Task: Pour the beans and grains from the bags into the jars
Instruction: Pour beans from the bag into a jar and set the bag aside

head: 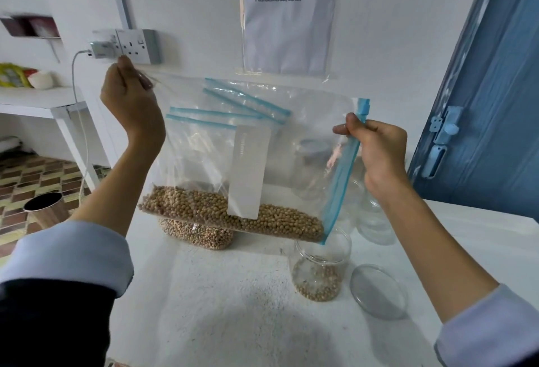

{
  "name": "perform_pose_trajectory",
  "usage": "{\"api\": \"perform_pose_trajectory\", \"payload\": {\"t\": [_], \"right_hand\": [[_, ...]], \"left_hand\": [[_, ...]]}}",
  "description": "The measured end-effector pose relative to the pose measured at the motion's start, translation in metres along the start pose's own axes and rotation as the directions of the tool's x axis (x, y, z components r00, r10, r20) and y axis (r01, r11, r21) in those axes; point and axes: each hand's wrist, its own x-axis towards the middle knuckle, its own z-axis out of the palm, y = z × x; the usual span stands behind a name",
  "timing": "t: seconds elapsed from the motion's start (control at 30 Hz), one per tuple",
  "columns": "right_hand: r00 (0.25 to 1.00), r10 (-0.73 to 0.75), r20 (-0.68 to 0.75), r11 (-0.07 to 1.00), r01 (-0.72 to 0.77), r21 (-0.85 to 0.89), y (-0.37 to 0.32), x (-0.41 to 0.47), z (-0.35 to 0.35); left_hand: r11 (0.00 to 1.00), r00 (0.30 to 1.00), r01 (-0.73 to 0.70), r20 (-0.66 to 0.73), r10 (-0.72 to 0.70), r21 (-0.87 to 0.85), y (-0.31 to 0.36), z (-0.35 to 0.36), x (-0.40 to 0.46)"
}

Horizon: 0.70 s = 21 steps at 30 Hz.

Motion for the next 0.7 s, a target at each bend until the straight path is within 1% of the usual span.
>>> {"api": "perform_pose_trajectory", "payload": {"t": [0.1,0.2,0.3,0.4,0.5,0.6,0.7], "right_hand": [[0.999,0.009,0.038,1.0,-0.009,-0.004,0.0,-0.0002,0.0015],[1.0,-0.001,-0.007,1.0,0.002,0.025,0.0009,0.0006,0.0008],[0.999,-0.004,0.036,1.0,0.003,0.013,0.0004,-0.0003,0.0018],[1.0,-0.015,-0.007,1.0,0.015,0.025,0.0028,-0.0016,0.002],[1.0,-0.001,0.016,1.0,0.0,0.027,0.0038,-0.0028,0.0031],[0.999,-0.022,-0.039,0.999,0.023,0.035,0.0031,-0.0019,0.0023],[1.0,-0.02,0.005,0.999,0.02,0.037,0.0011,-0.0023,0.0041]], "left_hand": [[1.0,1.0,0.002,0.01,-0.002,-0.004,-0.0006,0.0001,-0.0011],[1.0,1.0,-0.005,0.007,0.005,-0.017,-0.0002,-0.0005,0.0005],[0.999,1.0,-0.008,0.019,0.008,-0.034,0.0009,0.0007,0.0005],[0.999,1.0,-0.004,0.015,0.004,-0.052,0.0017,0.0011,-0.0015],[0.998,1.0,0.001,0.018,0.0,-0.063,0.0007,0.0001,-0.0017],[0.998,1.0,0.009,0.003,-0.009,-0.059,0.0019,0.0007,-0.0016],[0.998,1.0,-0.003,0.0,0.003,-0.069,0.0021,0.0004,-0.0021]]}}
